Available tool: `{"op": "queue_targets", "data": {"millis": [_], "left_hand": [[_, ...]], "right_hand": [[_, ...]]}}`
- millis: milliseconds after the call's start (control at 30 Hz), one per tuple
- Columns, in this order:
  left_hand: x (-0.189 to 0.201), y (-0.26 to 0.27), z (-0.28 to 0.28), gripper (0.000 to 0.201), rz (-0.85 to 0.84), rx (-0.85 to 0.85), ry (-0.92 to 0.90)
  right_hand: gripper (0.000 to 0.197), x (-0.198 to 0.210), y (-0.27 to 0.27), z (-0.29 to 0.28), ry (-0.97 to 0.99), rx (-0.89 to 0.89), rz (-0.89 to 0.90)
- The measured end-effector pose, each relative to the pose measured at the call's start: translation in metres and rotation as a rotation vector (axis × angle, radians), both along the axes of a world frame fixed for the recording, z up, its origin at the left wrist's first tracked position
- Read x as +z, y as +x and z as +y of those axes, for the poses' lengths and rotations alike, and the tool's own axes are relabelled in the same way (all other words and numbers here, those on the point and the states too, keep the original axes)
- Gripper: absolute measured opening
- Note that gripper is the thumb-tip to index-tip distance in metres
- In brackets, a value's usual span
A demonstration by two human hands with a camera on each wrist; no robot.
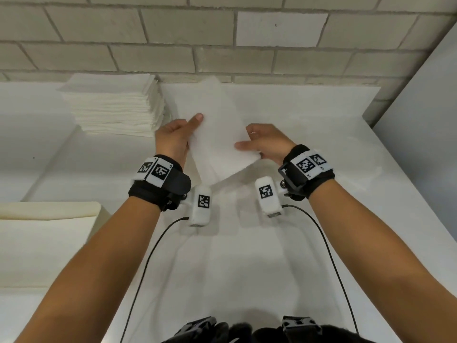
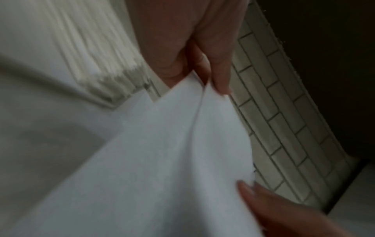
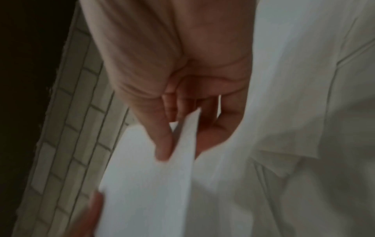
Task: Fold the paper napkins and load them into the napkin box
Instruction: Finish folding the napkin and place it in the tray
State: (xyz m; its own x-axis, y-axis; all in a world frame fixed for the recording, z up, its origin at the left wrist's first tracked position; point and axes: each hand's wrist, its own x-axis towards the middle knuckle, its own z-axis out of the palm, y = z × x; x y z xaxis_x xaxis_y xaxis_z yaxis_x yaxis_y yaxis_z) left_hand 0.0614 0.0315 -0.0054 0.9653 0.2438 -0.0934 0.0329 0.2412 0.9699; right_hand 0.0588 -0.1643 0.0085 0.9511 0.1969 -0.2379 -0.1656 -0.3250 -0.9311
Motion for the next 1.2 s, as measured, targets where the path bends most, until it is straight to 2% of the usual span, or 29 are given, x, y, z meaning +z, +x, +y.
{"op": "queue_targets", "data": {"millis": [100, 133, 200, 233, 300, 367, 433, 533, 600, 700, 800, 833, 867, 967, 1100, 1200], "left_hand": [[0.007, 0.01, 0.022, 0.012, -0.086, 0.204, 0.278], [0.01, 0.013, 0.029, 0.007, -0.125, 0.269, 0.382], [0.02, 0.014, 0.036, 0.018, -0.24, 0.351, 0.603], [0.025, 0.015, 0.035, 0.021, -0.3, 0.33, 0.681], [0.037, 0.009, 0.023, 0.027, -0.31, 0.095, 0.742], [0.04, 0.001, 0.009, 0.048, -0.25, -0.251, 0.829], [0.036, -0.003, 0.0, 0.062, -0.245, -0.413, 0.921], [0.028, -0.005, -0.004, 0.04, -0.316, -0.333, 0.897], [0.026, -0.004, -0.001, 0.033, -0.339, -0.286, 0.829], [0.027, -0.002, 0.005, 0.045, -0.329, -0.285, 0.761], [0.029, 0.003, 0.025, 0.065, -0.316, -0.17, 0.723], [0.028, 0.006, 0.035, 0.067, -0.298, -0.105, 0.719], [0.028, 0.007, 0.046, 0.067, -0.285, -0.042, 0.726], [0.028, 0.01, 0.074, 0.053, -0.266, 0.135, 0.771], [0.022, 0.018, 0.096, 0.038, -0.128, 0.264, 0.727], [0.022, 0.018, 0.101, 0.027, -0.06, 0.303, 0.707]], "right_hand": [[0.011, 0.018, 0.005, -0.013, -0.052, -0.177, -0.181], [0.009, 0.026, 0.006, -0.016, -0.154, -0.166, -0.274], [0.019, 0.046, 0.007, -0.013, -0.498, -0.059, -0.434], [0.023, 0.056, 0.006, -0.008, -0.678, 0.024, -0.477], [0.027, 0.071, 0.005, 0.005, -0.873, 0.189, -0.52], [0.026, 0.08, 0.007, 0.019, -0.856, 0.297, -0.541], [0.026, 0.085, 0.009, 0.031, -0.777, 0.317, -0.573], [0.024, 0.087, 0.021, 0.039, -0.659, 0.254, -0.616], [0.024, 0.083, 0.031, 0.042, -0.613, 0.212, -0.631], [0.023, 0.072, 0.042, 0.048, -0.504, 0.162, -0.615], [0.031, 0.052, 0.052, 0.048, -0.258, -0.113, -0.498], [0.034, 0.041, 0.056, 0.047, -0.271, -0.157, -0.425], [0.036, 0.028, 0.06, 0.046, -0.365, -0.124, -0.332], [0.051, -0.015, 0.065, 0.048, -0.749, 0.166, -0.067], [0.078, -0.053, 0.073, 0.058, -0.973, 0.248, 0.005], [0.085, -0.061, 0.081, 0.064, -1.037, 0.244, 0.024]]}}
